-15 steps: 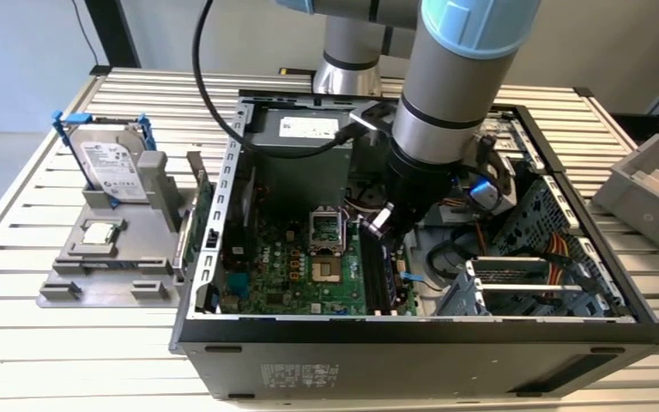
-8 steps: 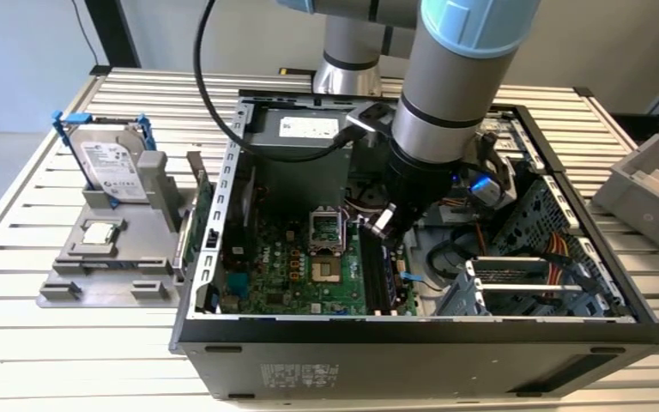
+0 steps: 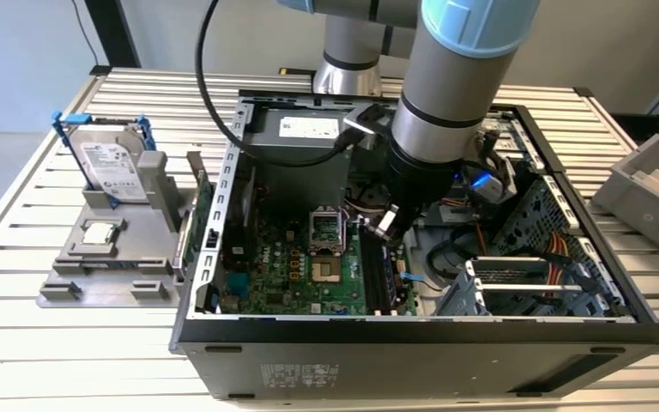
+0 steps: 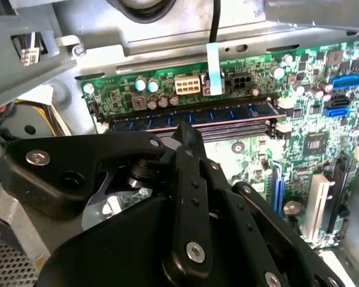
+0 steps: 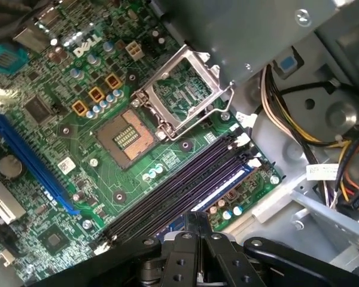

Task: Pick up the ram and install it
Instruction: 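Press down the ram until it locks into place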

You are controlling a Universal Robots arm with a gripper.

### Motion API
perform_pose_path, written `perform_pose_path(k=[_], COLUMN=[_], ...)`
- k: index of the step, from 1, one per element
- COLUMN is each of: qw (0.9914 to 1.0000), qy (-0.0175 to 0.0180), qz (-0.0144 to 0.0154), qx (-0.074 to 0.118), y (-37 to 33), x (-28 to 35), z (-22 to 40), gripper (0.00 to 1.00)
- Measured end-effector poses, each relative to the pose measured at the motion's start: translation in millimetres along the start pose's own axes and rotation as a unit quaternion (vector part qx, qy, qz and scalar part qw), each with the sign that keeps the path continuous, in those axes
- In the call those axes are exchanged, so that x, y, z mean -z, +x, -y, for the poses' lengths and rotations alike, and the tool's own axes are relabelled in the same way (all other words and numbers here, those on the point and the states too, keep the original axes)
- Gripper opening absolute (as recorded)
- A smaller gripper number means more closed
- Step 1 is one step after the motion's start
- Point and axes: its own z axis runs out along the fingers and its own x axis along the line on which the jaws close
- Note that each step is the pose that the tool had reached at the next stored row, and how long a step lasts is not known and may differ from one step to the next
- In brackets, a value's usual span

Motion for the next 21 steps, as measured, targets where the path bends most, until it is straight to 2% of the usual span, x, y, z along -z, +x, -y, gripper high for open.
perform_pose_path(k=[3,7,8,9,11,12,15,18,21], qw=[0.99967,0.99823,0.99781,0.99746,0.99671,0.99627,0.99438,0.99309,0.98961], qy=[-0.0002,-0.0009,-0.0018,-0.0035,-0.0080,-0.0096,-0.0110,-0.0114,-0.0120], qz=[-0.0002,0.0000,0.0011,0.0034,0.0097,0.0119,0.0130,0.0123,0.0117], qx=[0.026,0.059,0.066,0.071,0.080,0.085,0.104,0.116,0.143], y=[0.0,0.0,0.0,0.0,0.0,0.0,-0.1,0.0,0.0], x=[0.0,0.0,0.1,0.1,0.0,0.1,-0.1,0.0,0.0], z=[0.0,0.0,0.0,0.0,0.0,0.0,-0.1,0.0,0.0], gripper=[0.00,0.00,0.00,0.00,0.00,0.00,0.00,0.00,0.00])
